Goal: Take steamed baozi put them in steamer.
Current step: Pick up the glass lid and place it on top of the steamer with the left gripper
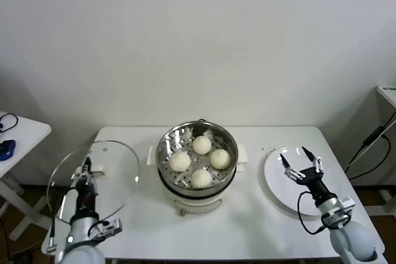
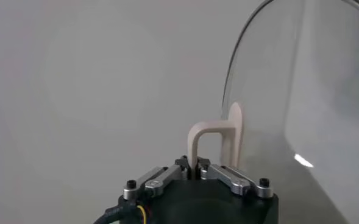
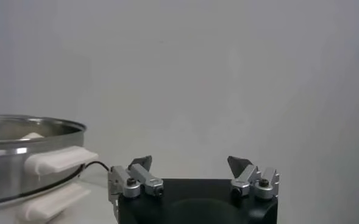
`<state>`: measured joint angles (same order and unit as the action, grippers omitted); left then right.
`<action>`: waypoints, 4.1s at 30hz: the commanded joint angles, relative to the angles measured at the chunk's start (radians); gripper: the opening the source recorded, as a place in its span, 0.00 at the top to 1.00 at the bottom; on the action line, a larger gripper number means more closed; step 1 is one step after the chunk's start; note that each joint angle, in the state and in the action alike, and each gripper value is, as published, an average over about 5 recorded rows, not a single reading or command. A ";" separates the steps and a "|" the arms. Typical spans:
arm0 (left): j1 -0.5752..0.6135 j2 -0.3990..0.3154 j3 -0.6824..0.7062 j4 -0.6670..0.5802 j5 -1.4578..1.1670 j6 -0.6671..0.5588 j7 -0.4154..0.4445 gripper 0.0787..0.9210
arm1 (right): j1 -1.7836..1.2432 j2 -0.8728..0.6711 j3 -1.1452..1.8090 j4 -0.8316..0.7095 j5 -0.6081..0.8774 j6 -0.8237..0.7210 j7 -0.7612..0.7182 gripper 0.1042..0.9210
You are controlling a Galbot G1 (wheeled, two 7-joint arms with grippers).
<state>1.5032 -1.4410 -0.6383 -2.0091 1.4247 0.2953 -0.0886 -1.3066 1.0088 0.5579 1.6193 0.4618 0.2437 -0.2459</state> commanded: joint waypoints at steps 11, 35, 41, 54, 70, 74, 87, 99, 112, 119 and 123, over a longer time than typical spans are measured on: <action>-0.189 0.129 0.466 -0.085 -0.086 0.398 0.050 0.91 | 0.062 0.009 -0.045 -0.091 -0.046 0.003 0.013 0.12; -0.444 0.078 0.717 0.063 0.048 0.487 0.265 0.91 | 0.034 -0.045 -0.092 -0.120 -0.028 0.011 0.034 0.12; -0.465 0.038 0.729 0.102 0.073 0.490 0.290 0.91 | 0.054 -0.064 -0.110 -0.134 -0.020 0.016 0.037 0.12; -0.508 -0.026 0.757 0.177 0.093 0.490 0.288 0.91 | 0.070 -0.067 -0.117 -0.148 -0.020 0.021 0.036 0.12; -0.501 -0.108 0.773 0.208 0.214 0.490 0.380 0.91 | 0.074 -0.057 -0.113 -0.159 -0.025 0.027 0.032 0.12; -0.521 -0.109 0.773 0.232 0.227 0.490 0.399 0.91 | 0.073 -0.054 -0.110 -0.160 -0.026 0.029 0.031 0.12; -0.535 -0.080 0.757 0.242 0.220 0.490 0.426 0.91 | 0.083 -0.053 -0.111 -0.169 -0.028 0.031 0.029 0.12; -0.551 -0.068 0.754 0.250 0.210 0.490 0.425 0.91 | 0.097 -0.060 -0.121 -0.171 -0.025 0.029 0.029 0.12; -0.550 -0.075 0.757 0.260 0.208 0.488 0.423 0.91 | 0.096 -0.060 -0.119 -0.166 -0.026 0.029 0.027 0.12; -0.544 -0.074 0.757 0.265 0.209 0.485 0.419 0.91 | 0.097 -0.058 -0.120 -0.165 -0.027 0.027 0.025 0.12; -0.545 -0.068 0.758 0.266 0.202 0.487 0.415 0.91 | 0.097 -0.057 -0.121 -0.165 -0.026 0.027 0.021 0.12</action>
<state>0.9582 -1.5132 0.1225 -1.7457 1.6340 0.7364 0.3308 -1.2099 0.9505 0.4374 1.4536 0.4349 0.2714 -0.2217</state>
